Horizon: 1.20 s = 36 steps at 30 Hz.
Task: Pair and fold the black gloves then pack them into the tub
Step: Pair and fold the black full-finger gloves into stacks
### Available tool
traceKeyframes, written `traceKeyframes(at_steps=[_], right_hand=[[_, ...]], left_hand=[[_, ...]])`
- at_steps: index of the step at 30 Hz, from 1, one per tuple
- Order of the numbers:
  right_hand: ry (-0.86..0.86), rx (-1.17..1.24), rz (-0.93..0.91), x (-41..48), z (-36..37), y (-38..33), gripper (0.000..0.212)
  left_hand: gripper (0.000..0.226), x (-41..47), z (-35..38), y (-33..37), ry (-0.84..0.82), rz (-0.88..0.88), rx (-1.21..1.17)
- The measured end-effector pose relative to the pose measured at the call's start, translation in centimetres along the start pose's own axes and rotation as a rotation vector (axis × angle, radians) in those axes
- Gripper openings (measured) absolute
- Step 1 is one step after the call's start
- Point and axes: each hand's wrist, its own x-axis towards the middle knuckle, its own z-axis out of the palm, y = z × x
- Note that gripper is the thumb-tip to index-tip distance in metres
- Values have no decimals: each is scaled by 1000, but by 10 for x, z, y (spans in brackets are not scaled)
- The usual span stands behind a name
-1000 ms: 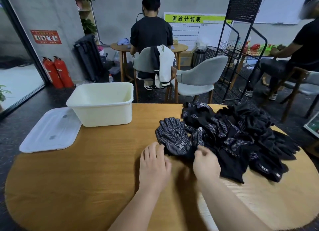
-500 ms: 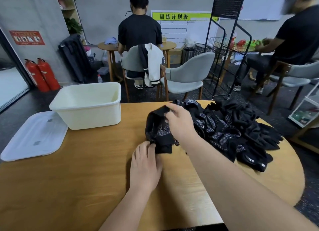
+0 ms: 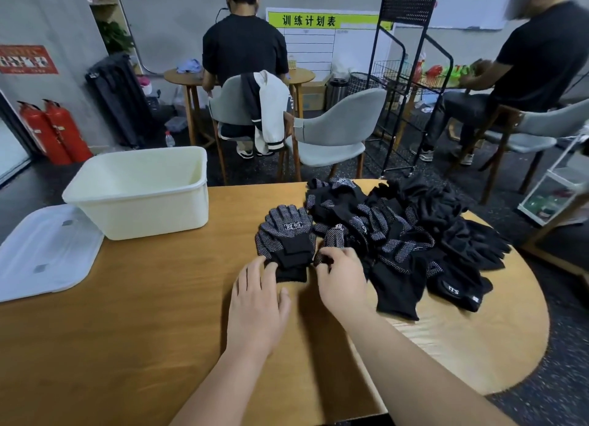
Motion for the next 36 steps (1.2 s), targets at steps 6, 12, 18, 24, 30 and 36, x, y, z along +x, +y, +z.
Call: traceKeyframes(at_steps=[6, 12, 18, 24, 30, 36], right_hand=[[-14, -521, -217, 23, -13, 50, 52], [66, -389, -270, 22, -16, 69, 56], [61, -161, -176, 34, -47, 71, 47], [193, 156, -145, 51, -97, 38, 29], [323, 302, -267, 52, -145, -27, 27], [-5, 246, -458, 27, -129, -26, 16]], left_hand=[[40, -1, -2, 0, -24, 2, -7], [41, -1, -4, 1, -41, -6, -7], [39, -1, -5, 1, -45, -5, -7], [38, -1, -5, 0, -52, 6, -8], [38, -2, -5, 0, -27, 14, -9], [38, -5, -7, 0, -9, 12, -39]])
